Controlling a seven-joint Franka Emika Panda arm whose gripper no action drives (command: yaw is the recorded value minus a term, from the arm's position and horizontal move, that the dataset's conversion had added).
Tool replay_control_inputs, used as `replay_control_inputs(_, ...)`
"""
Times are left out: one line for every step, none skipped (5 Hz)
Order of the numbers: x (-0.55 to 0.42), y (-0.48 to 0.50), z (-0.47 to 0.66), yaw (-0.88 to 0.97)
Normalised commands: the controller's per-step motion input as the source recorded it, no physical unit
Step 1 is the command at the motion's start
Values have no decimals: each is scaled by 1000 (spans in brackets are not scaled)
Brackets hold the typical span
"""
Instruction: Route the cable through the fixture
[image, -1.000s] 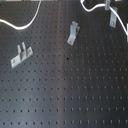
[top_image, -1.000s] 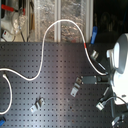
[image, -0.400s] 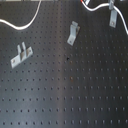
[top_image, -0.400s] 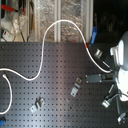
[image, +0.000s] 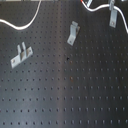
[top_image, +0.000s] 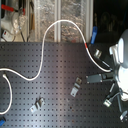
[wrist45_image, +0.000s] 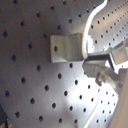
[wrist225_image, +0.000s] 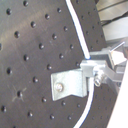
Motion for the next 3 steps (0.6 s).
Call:
replay_control_inputs(-78,-35,319,-29)
replay_control_inputs(-209,-59,299,0)
replay_control_inputs(-304,-100,270,134)
